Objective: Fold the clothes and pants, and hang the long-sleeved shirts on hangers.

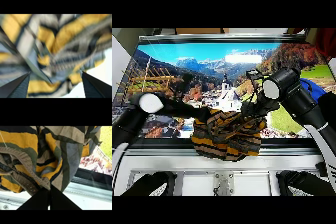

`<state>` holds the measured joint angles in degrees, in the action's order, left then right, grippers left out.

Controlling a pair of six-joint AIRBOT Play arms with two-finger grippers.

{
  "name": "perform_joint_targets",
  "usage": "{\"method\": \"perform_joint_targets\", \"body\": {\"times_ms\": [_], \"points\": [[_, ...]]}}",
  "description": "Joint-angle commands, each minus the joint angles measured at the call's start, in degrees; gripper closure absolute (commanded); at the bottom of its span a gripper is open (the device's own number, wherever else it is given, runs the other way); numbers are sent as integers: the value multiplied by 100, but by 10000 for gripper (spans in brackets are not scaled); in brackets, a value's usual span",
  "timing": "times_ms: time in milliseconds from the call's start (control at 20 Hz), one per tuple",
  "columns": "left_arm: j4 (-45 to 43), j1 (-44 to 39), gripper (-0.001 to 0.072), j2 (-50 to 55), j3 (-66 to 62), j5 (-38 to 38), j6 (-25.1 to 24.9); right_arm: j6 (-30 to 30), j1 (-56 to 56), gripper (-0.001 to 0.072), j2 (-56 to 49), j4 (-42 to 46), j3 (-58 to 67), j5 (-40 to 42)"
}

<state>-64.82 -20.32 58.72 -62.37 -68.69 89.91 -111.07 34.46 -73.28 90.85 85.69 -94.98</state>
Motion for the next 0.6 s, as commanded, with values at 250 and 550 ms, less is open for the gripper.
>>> {"method": "perform_joint_targets", "body": {"times_ms": [250,550], "points": [[-2479,2361,16,732,-1851,87,-227,0,0,693,-4,-2,-2,-39],[-3480,3331,16,2393,-2363,437,-256,0,0,693,-4,-2,-2,-39]]}}
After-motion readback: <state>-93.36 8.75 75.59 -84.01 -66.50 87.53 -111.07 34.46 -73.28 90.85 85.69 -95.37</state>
